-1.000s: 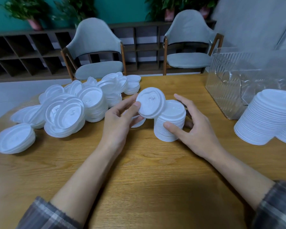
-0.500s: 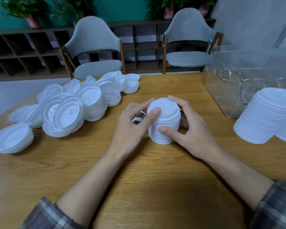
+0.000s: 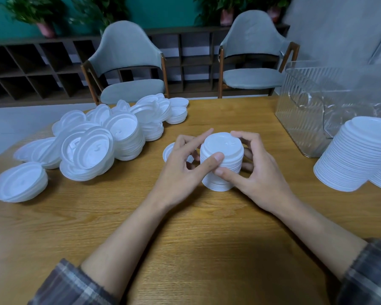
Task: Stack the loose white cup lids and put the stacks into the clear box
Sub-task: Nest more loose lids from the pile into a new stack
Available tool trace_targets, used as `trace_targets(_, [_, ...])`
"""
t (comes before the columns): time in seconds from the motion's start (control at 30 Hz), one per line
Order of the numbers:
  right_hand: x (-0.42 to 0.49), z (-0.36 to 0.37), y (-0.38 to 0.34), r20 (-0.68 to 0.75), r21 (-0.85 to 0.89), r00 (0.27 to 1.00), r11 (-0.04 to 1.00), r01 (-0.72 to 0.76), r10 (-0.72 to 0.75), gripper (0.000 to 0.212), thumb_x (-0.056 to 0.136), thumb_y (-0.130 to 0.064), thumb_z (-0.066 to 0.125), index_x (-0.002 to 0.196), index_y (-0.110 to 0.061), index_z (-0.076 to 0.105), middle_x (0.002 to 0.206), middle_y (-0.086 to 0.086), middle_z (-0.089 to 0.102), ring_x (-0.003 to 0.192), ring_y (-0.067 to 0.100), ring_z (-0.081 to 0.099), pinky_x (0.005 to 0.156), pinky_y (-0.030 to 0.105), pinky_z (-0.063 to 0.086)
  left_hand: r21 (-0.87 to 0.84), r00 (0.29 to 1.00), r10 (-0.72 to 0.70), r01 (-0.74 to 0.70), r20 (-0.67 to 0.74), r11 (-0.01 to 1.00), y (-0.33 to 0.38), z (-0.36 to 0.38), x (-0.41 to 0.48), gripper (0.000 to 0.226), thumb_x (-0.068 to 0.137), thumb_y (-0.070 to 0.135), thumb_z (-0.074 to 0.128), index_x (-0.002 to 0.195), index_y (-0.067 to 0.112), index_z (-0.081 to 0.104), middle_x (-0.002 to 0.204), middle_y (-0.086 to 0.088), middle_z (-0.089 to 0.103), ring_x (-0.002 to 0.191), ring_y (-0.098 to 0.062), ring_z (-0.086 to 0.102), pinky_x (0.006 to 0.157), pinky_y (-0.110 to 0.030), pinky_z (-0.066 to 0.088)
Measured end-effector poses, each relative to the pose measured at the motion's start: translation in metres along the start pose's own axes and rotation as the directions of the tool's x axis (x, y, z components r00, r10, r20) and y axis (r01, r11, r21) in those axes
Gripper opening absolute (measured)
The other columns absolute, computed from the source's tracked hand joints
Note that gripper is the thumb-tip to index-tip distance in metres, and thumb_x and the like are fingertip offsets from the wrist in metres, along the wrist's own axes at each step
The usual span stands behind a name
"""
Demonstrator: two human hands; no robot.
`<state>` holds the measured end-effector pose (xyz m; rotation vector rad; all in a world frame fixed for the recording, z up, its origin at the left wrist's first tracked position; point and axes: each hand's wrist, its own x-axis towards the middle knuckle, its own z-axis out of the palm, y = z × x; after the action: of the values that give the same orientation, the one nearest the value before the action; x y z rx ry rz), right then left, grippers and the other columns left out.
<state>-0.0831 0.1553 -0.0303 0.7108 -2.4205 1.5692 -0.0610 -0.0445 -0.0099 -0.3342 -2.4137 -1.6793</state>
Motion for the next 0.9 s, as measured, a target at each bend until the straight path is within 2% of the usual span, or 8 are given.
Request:
trace_targets(0.2, [0.0, -0.001, 0.001, 0.029, -0.119, 0.999, 0.992, 0.034, -0.03, 0.085, 0.079, -0.06, 0.08, 0.149, -0.042, 0.036, 0.146, -0.021, 0.051, 0.135, 0.002, 0.05, 0.109, 0.037, 0.049, 0.028, 0.997, 0.035, -0.037, 0.066, 0.999, -0.009, -0.002, 0.002, 0.067, 0.096, 0.047, 0.064, 0.157, 0.027, 0.046, 0.122, -0.005, 0.047, 0.102, -0.002, 0.05, 0.095, -0.008, 0.038])
trace_targets(0.3, [0.0, -0.003, 0.003, 0.013, -0.131, 0.999, 0.991, 0.038, -0.036, 0.081, 0.08, -0.058, 0.08, 0.149, -0.04, 0.041, 0.148, -0.021, 0.051, 0.137, 0.004, 0.049, 0.11, 0.043, 0.048, 0.037, 0.996, 0.065, -0.067, 0.068, 0.997, -0.012, -0.009, 0.005, 0.06, 0.099, 0.047, 0.065, 0.154, 0.026, 0.051, 0.119, 0.007, 0.052, 0.105, 0.001, 0.054, 0.09, -0.014, 0.044])
trace_targets(0.37, [0.001, -0.005, 0.004, -0.007, -0.129, 1.0, 0.991, 0.027, -0.028, 0.081, 0.079, -0.058, 0.081, 0.148, -0.04, 0.042, 0.148, -0.023, 0.05, 0.138, 0.003, 0.048, 0.11, 0.044, 0.049, 0.14, 0.995, 0.104, -0.102, -0.008, 0.985, -0.018, -0.019, 0.007, 0.057, 0.095, 0.055, 0.067, 0.145, 0.03, 0.061, 0.12, 0.01, 0.059, 0.11, -0.006, 0.059, 0.088, -0.019, 0.048])
trace_targets(0.43, [0.002, -0.006, 0.005, -0.02, -0.129, 1.0, 0.992, 0.016, -0.018, 0.081, 0.078, -0.058, 0.082, 0.147, -0.042, 0.042, 0.148, -0.025, 0.05, 0.137, 0.002, 0.048, 0.11, 0.044, 0.048, 0.346, 0.989, 0.127, -0.093, -0.075, 0.934, -0.027, -0.032, 0.01, 0.053, 0.087, 0.057, 0.073, 0.135, 0.033, 0.068, 0.118, 0.013, 0.06, 0.112, -0.005, 0.06, 0.091, -0.017, 0.047])
trace_targets(0.53, [0.002, -0.007, 0.006, -0.02, -0.124, 1.0, 0.992, -0.004, 0.002, 0.082, 0.076, -0.061, 0.081, 0.146, -0.046, 0.041, 0.148, -0.026, 0.049, 0.138, 0.002, 0.048, 0.111, 0.044, 0.049, 0.585, 0.998, 0.054, -0.017, -0.045, 0.811, -0.04, -0.043, 0.012, 0.052, 0.08, 0.056, 0.082, 0.126, 0.033, 0.071, 0.124, 0.016, 0.059, 0.118, -0.005, 0.058, 0.1, -0.028, 0.047])
trace_targets(0.63, [0.002, -0.007, 0.005, -0.012, -0.126, 1.0, 0.992, -0.017, 0.016, 0.083, 0.075, -0.063, 0.08, 0.146, -0.048, 0.04, 0.15, -0.026, 0.047, 0.138, 0.003, 0.046, 0.11, 0.044, 0.049, 0.659, 1.0, 0.005, 0.011, -0.022, 0.752, -0.047, -0.044, 0.014, 0.048, 0.084, 0.054, 0.079, 0.125, 0.029, 0.071, 0.126, 0.013, 0.064, 0.119, -0.013, 0.06, 0.097, -0.037, 0.052])
trace_targets(0.77, [0.002, -0.007, 0.005, -0.015, -0.123, 1.0, 0.992, -0.018, 0.016, 0.081, 0.076, -0.061, 0.081, 0.145, -0.048, 0.041, 0.148, -0.026, 0.049, 0.138, 0.001, 0.046, 0.112, 0.043, 0.048, 0.628, 0.989, 0.134, -0.065, -0.063, 0.775, -0.045, -0.042, 0.015, 0.022, 0.095, 0.033, 0.073, 0.116, 0.025, 0.073, 0.109, 0.012, 0.073, 0.102, -0.012, 0.067, 0.088, -0.04, 0.055])
trace_targets(0.9, [0.001, -0.007, 0.005, -0.02, -0.111, 1.0, 0.994, -0.018, 0.016, 0.08, 0.077, -0.062, 0.079, 0.146, -0.046, 0.042, 0.148, -0.026, 0.049, 0.138, 0.0, 0.046, 0.112, 0.042, 0.047, 0.428, 0.949, 0.209, -0.091, -0.238, 0.899, -0.032, -0.034, 0.013, 0.024, 0.097, 0.016, 0.071, 0.12, 0.02, 0.065, 0.094, 0.007, 0.073, 0.084, -0.011, 0.067, 0.08, -0.027, 0.054])
